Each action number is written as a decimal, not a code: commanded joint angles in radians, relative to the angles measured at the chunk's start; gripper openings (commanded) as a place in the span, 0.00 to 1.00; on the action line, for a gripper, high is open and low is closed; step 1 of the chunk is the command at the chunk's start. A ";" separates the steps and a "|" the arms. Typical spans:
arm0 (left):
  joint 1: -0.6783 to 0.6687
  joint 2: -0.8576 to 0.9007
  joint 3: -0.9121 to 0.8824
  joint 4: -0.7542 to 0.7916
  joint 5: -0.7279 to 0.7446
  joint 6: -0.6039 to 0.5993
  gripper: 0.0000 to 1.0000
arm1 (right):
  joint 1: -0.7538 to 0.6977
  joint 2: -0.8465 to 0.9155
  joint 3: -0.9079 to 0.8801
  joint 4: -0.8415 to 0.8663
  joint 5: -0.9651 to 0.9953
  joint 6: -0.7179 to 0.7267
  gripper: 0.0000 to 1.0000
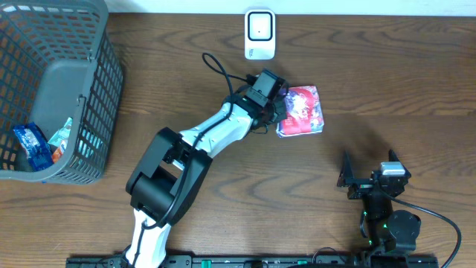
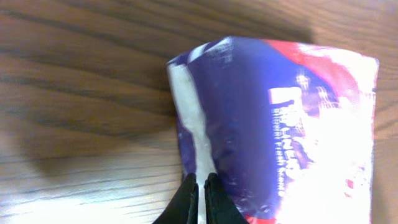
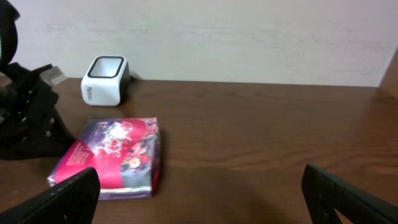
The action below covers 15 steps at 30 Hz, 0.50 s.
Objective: Scan the item barcode
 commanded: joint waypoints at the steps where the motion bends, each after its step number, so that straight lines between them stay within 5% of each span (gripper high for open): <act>1: -0.017 0.021 -0.005 0.031 -0.017 -0.023 0.07 | -0.005 -0.004 -0.003 -0.001 -0.002 0.014 0.99; 15: -0.030 0.021 -0.005 0.137 -0.027 0.042 0.07 | -0.005 -0.004 -0.003 -0.001 -0.002 0.014 0.99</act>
